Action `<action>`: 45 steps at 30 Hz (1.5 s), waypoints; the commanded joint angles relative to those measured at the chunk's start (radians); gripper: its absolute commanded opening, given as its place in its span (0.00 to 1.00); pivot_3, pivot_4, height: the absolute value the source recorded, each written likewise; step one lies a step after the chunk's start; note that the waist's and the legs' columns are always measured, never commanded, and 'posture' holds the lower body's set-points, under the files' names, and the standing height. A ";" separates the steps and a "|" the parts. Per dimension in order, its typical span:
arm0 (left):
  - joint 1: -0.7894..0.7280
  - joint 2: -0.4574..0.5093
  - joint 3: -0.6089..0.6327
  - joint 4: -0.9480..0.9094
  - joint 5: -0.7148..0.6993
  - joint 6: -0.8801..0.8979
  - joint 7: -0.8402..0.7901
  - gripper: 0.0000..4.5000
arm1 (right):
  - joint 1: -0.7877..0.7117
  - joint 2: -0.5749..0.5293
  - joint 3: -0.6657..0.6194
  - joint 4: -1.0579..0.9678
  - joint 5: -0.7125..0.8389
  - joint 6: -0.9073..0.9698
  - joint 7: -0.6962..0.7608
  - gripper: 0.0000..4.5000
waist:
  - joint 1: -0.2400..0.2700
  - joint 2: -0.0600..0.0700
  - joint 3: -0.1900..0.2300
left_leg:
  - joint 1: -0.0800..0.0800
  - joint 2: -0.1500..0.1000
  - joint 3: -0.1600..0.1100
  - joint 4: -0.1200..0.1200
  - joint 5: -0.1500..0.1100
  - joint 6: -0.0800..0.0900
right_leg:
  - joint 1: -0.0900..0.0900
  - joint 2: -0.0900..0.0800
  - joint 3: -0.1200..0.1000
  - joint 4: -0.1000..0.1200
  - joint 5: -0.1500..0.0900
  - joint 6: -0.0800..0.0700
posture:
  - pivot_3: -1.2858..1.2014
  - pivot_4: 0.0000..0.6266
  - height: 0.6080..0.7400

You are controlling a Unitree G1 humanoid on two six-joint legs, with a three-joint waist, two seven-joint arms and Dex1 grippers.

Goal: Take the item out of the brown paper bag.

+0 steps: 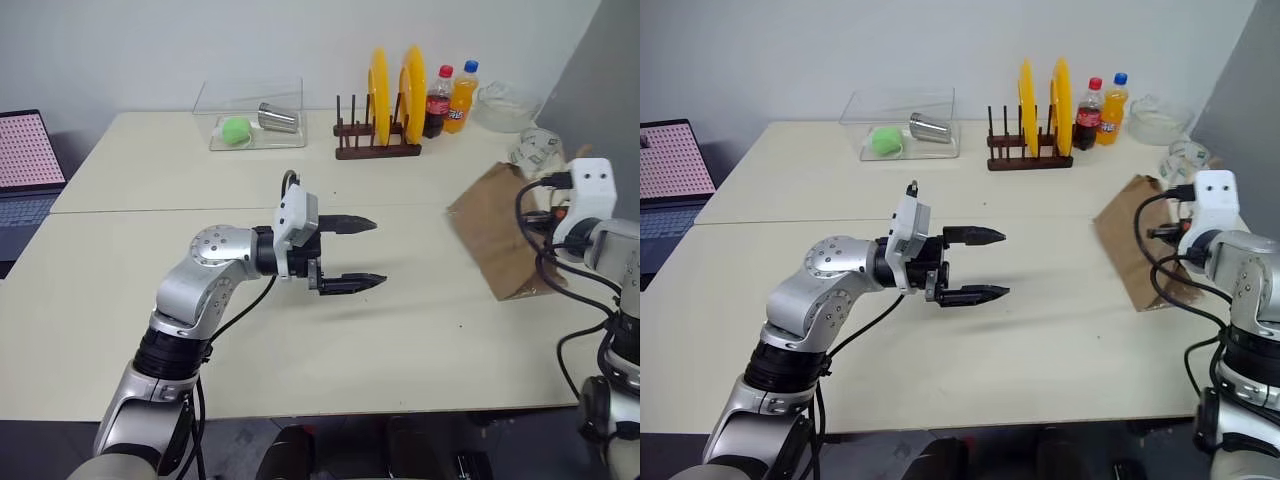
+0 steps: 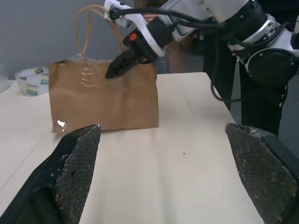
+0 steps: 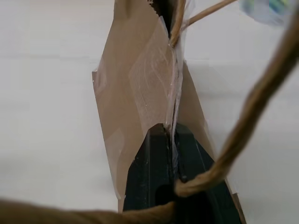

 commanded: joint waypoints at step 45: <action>0.695 0.103 0.398 -0.506 -0.086 0.015 0.479 1.00 | -0.844 0.410 0.555 1.526 -0.571 -1.675 0.566 0.00 | -0.022 -0.005 0.012 | 0.001 0.001 0.001 -0.004 0.001 -0.002 | -0.004 -0.001 0.002 0.002 0.000 -0.001 | 0.52 0.24 1.00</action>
